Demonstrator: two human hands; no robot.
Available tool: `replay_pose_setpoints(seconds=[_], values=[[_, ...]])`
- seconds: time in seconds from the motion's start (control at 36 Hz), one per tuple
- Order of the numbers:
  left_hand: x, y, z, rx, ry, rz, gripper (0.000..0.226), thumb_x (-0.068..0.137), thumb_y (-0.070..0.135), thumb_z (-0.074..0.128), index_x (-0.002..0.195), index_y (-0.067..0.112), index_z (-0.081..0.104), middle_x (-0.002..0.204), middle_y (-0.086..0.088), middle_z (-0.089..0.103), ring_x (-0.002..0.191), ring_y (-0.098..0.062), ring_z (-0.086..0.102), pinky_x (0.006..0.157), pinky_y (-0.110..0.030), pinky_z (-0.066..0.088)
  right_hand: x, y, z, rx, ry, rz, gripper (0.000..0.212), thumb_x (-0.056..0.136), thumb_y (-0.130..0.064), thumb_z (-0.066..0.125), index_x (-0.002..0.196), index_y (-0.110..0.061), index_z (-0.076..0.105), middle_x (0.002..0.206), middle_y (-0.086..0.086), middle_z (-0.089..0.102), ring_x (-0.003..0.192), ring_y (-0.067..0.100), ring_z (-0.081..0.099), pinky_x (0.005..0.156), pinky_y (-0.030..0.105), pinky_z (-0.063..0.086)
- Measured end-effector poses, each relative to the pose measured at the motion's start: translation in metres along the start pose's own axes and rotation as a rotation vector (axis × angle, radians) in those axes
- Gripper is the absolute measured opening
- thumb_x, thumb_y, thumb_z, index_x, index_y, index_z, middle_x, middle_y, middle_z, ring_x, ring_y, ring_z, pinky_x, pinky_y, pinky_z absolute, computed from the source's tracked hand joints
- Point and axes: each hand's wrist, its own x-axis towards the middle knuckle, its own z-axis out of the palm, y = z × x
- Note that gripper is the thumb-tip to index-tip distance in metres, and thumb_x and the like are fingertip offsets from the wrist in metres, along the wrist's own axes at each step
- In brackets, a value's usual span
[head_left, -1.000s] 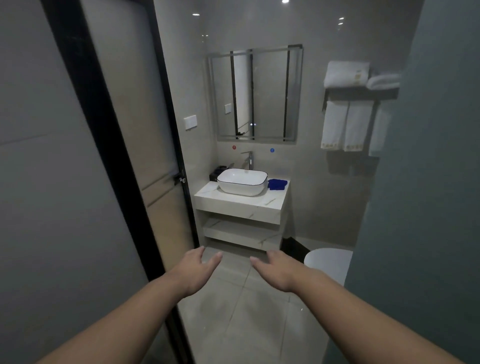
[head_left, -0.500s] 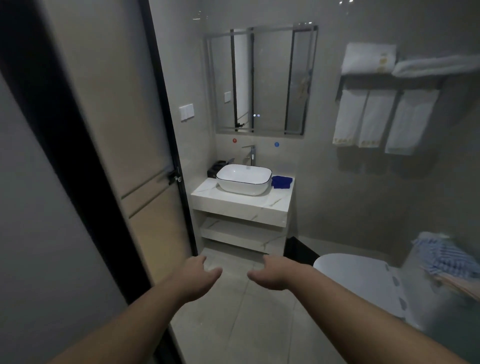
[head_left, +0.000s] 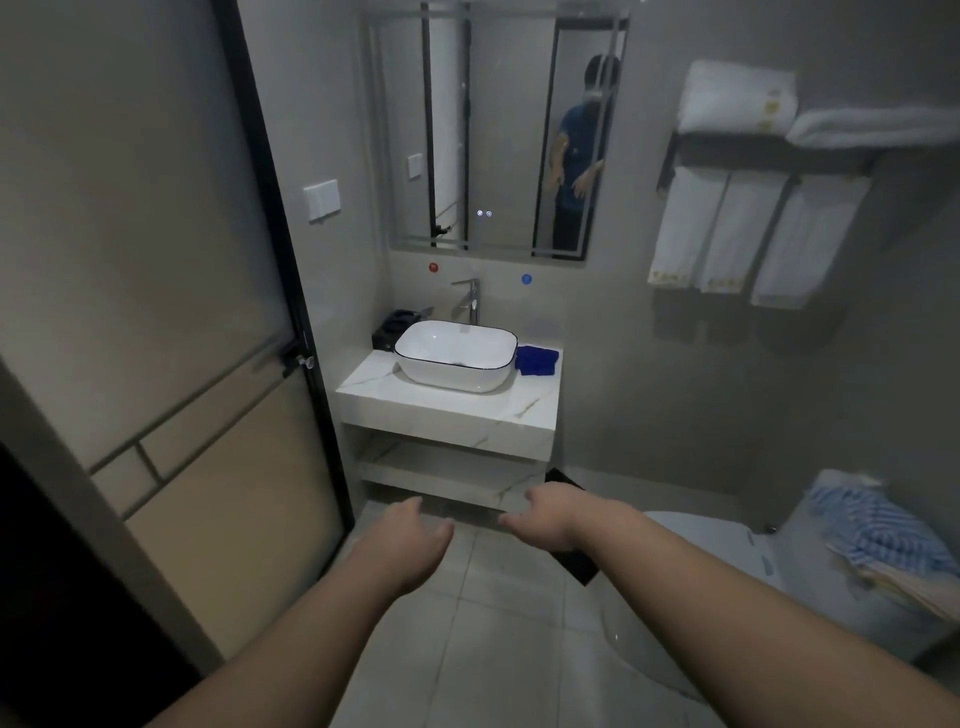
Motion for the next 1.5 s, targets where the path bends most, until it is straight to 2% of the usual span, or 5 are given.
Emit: replay_pose_setpoints(seconds=[0.33, 0.75, 1.08, 1.31, 1.5], values=[[0.130, -0.007, 0.007, -0.013, 0.016, -0.055, 0.079, 0.104, 0.057, 0.051, 0.168, 0.012, 0.033, 0.173, -0.007, 0.038, 0.158, -0.024, 0.038, 0.127, -0.037, 0.033, 0.147, 0.011, -0.034, -0.030, -0.041, -0.067, 0.089, 0.098, -0.071, 0.047, 0.163, -0.010, 0.038, 0.167, 0.015, 0.042, 0.151, 0.033, 0.044, 0.119, 0.040, 0.039], [0.339, 0.067, -0.037, -0.061, 0.078, -0.036, 0.069, 0.101, 0.056, 0.058, 0.159, 0.020, 0.050, 0.161, -0.005, 0.050, 0.147, -0.022, 0.050, 0.121, -0.035, 0.040, 0.336, 0.066, -0.121, 0.054, -0.043, -0.121, 0.078, 0.103, -0.061, 0.047, 0.163, -0.013, 0.037, 0.166, 0.013, 0.043, 0.151, 0.033, 0.044, 0.122, 0.043, 0.040], [0.490, 0.061, -0.067, -0.178, 0.005, -0.052, 0.075, 0.102, 0.057, 0.056, 0.166, 0.022, 0.038, 0.170, -0.001, 0.040, 0.140, -0.019, 0.055, 0.111, -0.033, 0.045, 0.471, 0.034, -0.174, 0.058, -0.042, -0.142, 0.073, 0.105, -0.053, 0.047, 0.166, -0.014, 0.033, 0.170, 0.010, 0.039, 0.153, 0.030, 0.043, 0.120, 0.041, 0.039], [0.630, 0.047, -0.108, -0.269, -0.018, -0.075, 0.065, 0.102, 0.048, 0.057, 0.161, 0.022, 0.048, 0.166, -0.001, 0.049, 0.150, -0.023, 0.048, 0.121, -0.038, 0.038, 0.575, 0.007, -0.215, 0.132, -0.030, -0.054, 0.062, 0.103, -0.049, 0.047, 0.155, -0.015, 0.046, 0.157, 0.010, 0.051, 0.139, 0.031, 0.053, 0.114, 0.045, 0.046], [0.718, 0.079, -0.122, -0.275, -0.101, 0.013, 0.066, 0.103, 0.049, 0.059, 0.162, 0.023, 0.046, 0.167, 0.001, 0.047, 0.149, -0.021, 0.050, 0.122, -0.037, 0.038, 0.636, 0.003, -0.251, 0.165, -0.013, -0.003, 0.074, 0.104, -0.054, 0.046, 0.167, -0.019, 0.031, 0.170, 0.007, 0.036, 0.152, 0.031, 0.042, 0.118, 0.044, 0.041]])
